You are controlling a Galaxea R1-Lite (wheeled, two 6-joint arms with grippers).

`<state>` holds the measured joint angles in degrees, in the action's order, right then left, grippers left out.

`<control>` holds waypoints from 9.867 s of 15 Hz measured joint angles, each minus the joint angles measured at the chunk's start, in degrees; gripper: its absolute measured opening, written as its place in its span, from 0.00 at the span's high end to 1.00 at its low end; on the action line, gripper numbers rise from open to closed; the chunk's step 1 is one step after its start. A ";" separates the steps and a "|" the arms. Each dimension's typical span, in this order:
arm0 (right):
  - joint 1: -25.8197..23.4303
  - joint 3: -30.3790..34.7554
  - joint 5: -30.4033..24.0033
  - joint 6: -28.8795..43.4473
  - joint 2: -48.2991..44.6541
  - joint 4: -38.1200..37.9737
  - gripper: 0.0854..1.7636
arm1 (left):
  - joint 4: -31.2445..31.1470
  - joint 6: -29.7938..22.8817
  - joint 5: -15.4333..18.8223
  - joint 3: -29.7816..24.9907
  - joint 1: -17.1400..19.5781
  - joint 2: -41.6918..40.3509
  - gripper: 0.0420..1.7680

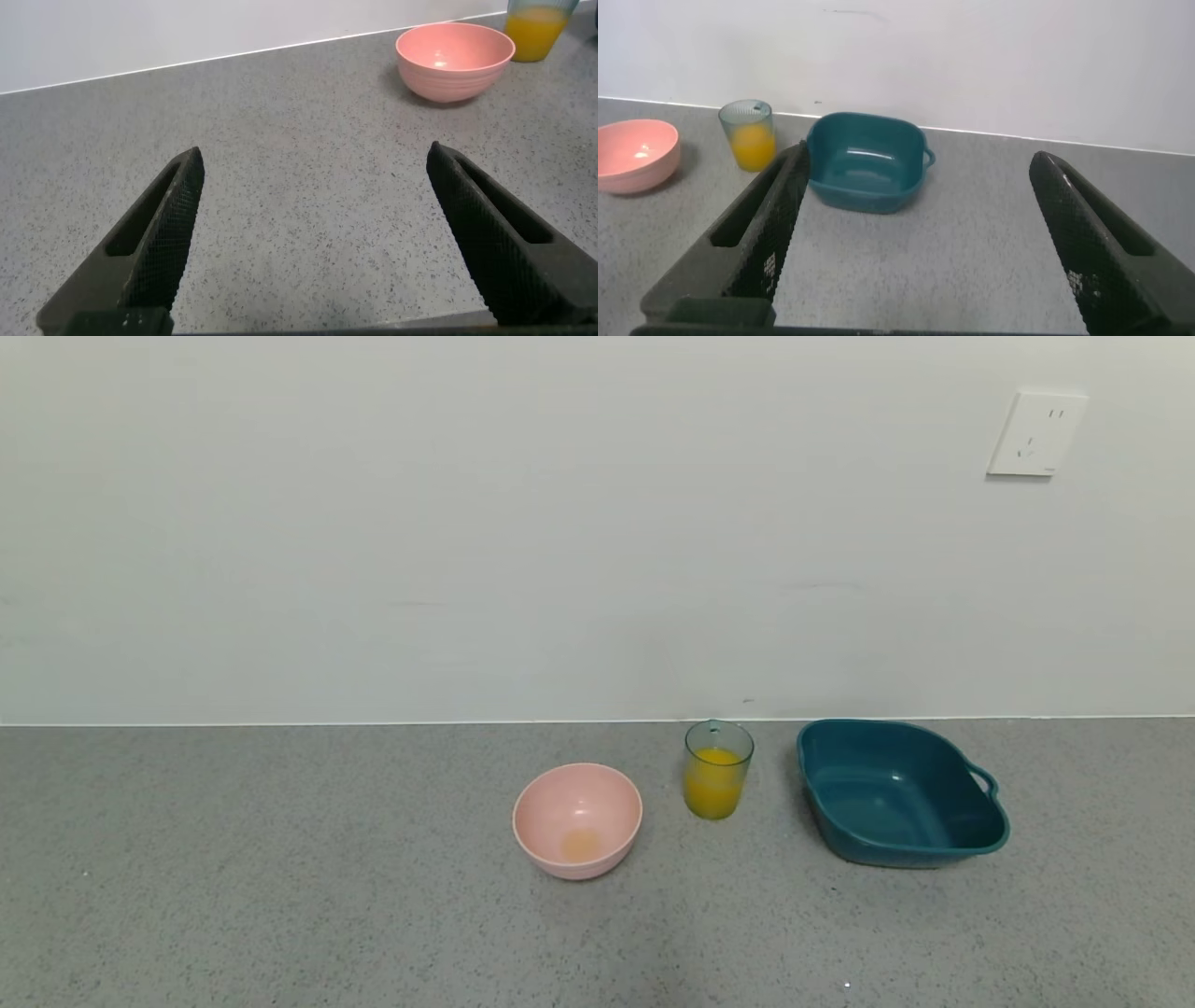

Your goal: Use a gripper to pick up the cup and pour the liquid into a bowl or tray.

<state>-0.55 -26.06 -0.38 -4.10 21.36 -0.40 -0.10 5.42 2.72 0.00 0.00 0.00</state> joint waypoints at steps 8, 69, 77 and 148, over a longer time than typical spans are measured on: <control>3.39 -12.82 -2.45 -4.41 25.08 1.37 0.03 | 0.00 0.00 -0.02 0.00 0.00 0.00 0.03; 33.67 -46.01 29.12 13.39 121.97 56.60 0.03 | 0.00 0.00 -0.02 0.00 0.00 0.00 0.03; 33.48 -46.07 29.06 13.19 122.93 57.43 0.03 | 0.00 0.00 0.00 0.00 0.00 0.00 0.03; 0.06 -26.03 1.65 -3.93 87.63 46.29 0.25 | 0.00 0.00 -0.02 0.00 0.00 0.00 0.03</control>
<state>-0.49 -52.09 1.27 -8.02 108.98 45.89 -0.10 5.42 2.69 0.00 0.00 0.00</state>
